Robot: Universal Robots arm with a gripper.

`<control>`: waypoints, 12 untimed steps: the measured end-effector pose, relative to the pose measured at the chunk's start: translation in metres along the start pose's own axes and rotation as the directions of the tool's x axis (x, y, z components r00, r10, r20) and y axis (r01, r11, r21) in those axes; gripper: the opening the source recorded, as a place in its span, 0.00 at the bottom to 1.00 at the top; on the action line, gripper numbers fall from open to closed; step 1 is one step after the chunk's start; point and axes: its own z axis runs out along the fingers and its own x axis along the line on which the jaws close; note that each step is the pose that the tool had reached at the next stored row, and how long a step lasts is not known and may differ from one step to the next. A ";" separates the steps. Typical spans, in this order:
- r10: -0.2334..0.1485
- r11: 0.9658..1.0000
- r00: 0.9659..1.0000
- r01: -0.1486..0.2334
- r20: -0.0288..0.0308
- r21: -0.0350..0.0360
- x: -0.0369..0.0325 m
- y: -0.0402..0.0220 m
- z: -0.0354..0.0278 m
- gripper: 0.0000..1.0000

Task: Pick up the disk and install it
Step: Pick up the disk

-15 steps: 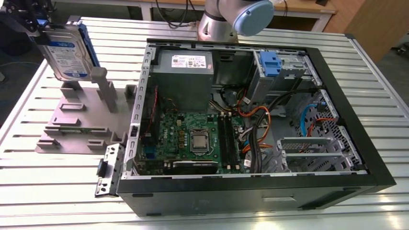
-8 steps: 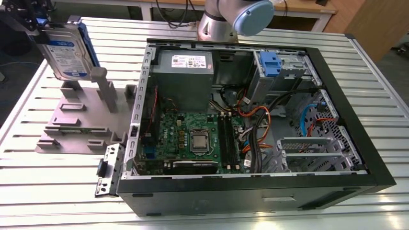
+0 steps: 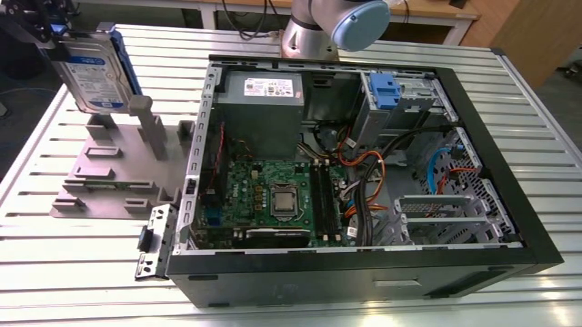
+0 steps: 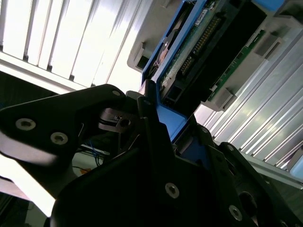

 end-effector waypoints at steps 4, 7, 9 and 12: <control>0.000 1.000 1.000 0.000 0.000 0.000 0.0000 0.0000 -0.0011 0.36; 0.000 1.000 1.000 0.000 0.000 0.000 0.0000 0.0000 -0.0017 0.36; 0.000 1.000 1.000 0.000 0.000 0.000 0.0000 0.0000 -0.0022 0.36; 0.000 1.000 1.000 0.000 0.000 0.000 0.0001 0.0000 -0.0028 0.36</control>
